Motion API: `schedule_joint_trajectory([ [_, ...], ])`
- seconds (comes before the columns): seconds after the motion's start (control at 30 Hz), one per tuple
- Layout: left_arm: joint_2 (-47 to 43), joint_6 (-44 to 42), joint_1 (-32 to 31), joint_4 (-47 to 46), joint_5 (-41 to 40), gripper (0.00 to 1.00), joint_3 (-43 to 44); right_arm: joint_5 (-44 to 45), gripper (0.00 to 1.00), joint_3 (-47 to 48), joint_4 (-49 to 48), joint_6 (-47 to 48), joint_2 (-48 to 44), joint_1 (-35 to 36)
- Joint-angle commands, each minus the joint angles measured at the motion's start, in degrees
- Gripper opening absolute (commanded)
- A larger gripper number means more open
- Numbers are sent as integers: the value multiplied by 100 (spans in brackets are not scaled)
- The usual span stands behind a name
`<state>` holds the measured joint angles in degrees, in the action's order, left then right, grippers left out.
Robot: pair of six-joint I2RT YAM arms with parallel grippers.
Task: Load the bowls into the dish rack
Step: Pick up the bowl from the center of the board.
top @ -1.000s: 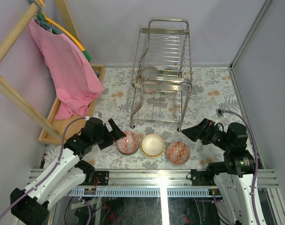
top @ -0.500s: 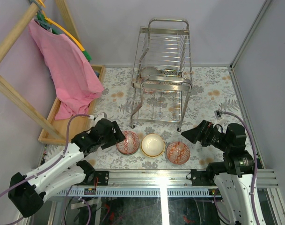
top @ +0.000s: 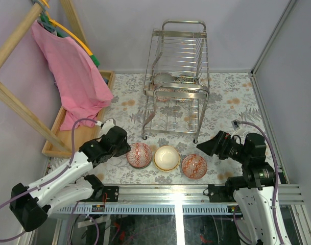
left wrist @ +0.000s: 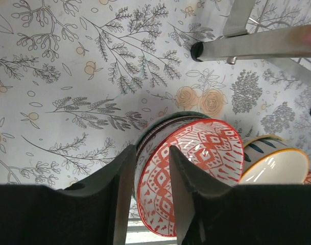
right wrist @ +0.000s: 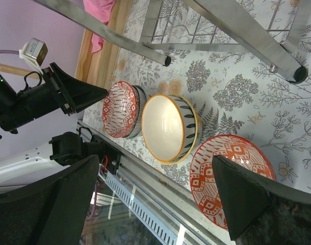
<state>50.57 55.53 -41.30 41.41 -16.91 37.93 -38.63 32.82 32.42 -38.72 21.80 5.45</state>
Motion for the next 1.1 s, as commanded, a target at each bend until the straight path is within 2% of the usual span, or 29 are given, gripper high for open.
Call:
schedule_joint_trajectory([
  [0.0,116,-55,-70,123,-345,29,104,-228,99,-29,-134,-34,17,-23],
  [0.3,412,-197,-125,-19,-42,28,141,-235,99,-168,-174,-16,-22,-21],
  [0.6,390,-185,-221,79,-24,22,130,-225,99,-336,-173,-37,-99,-20],
  [0.87,291,-143,-288,329,-43,28,174,-239,99,-425,-164,-52,-159,-12],
  [1.07,312,-47,-366,364,-41,29,113,-259,99,-465,-137,-63,-198,-17],
])
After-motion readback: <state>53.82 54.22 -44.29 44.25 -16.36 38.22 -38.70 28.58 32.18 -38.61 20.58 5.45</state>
